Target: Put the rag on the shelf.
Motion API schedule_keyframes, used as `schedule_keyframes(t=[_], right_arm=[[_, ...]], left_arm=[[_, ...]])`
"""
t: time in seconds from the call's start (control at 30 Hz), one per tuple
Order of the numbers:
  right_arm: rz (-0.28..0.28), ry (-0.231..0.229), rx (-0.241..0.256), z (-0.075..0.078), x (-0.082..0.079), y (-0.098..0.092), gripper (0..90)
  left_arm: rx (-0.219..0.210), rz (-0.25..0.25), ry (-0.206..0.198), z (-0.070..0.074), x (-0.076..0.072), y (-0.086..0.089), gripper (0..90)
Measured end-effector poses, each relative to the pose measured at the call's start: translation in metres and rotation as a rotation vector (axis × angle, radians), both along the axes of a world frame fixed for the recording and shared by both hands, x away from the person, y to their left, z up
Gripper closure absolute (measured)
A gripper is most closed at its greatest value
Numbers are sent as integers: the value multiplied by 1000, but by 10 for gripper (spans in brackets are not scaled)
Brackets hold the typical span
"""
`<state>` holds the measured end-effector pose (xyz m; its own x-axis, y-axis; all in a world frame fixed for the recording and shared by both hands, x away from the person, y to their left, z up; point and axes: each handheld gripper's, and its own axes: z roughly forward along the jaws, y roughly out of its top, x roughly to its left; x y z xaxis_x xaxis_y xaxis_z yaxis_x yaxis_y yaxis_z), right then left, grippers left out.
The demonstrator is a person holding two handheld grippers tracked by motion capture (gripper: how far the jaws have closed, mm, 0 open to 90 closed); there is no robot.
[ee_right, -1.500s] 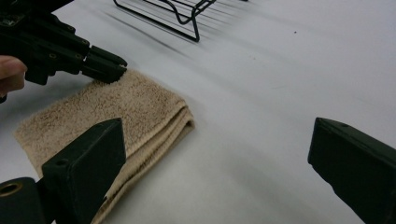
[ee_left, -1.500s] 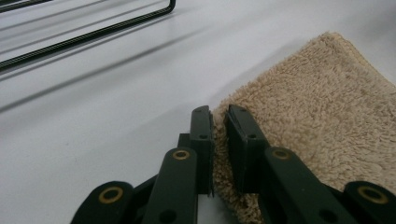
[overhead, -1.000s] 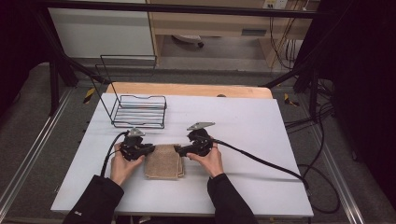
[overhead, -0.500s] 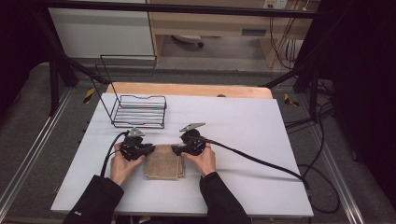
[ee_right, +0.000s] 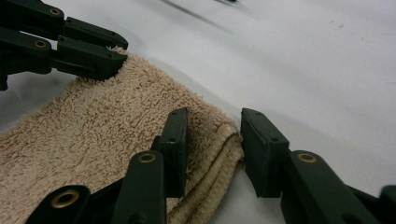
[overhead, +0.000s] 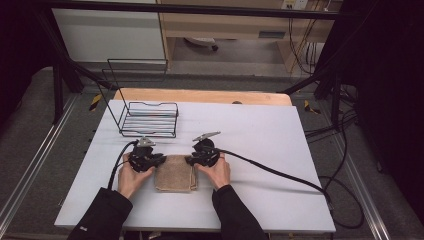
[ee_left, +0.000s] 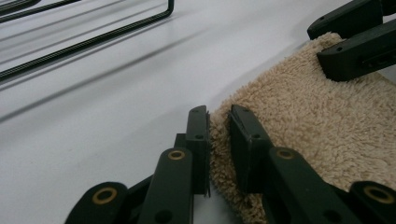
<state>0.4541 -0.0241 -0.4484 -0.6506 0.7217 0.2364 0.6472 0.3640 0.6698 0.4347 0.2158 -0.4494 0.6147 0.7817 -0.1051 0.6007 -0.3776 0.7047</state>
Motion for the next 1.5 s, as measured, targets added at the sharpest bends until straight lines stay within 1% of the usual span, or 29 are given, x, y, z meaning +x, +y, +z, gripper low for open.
schedule_keyframes(t=[0.27,0.33,0.43,0.57,0.6,0.77,0.87,1.03,1.17,1.23,1.3,1.5], right_arm=[[-9,43,17,1,-1,0,793],[-11,51,19,2,0,0,804],[-14,57,24,3,0,0,815],[-13,53,28,4,-1,0,825],[-13,48,26,5,-2,-1,826],[-4,20,33,11,-6,-2,828],[-1,0,51,18,-10,-4,828],[7,-34,86,30,-17,-7,829],[16,-65,105,37,-23,-8,829],[21,-83,112,39,-26,-9,830],[26,-96,116,41,-28,-9,830],[32,-119,147,51,-35,-12,831]], left_arm=[[-12,4,13,1,1,1,790],[-21,2,17,1,1,1,801],[-45,5,34,1,2,4,819],[-67,10,41,3,2,6,837],[-74,11,44,4,2,7,839],[-99,7,22,10,-2,9,841],[-104,1,1,14,-4,11,841],[-125,-10,-31,22,-9,13,842],[-132,-19,-55,28,-13,15,843],[-130,-26,-58,31,-14,16,843],[-140,-27,-65,34,-16,17,843],[-161,-37,-92,44,-21,18,845]])
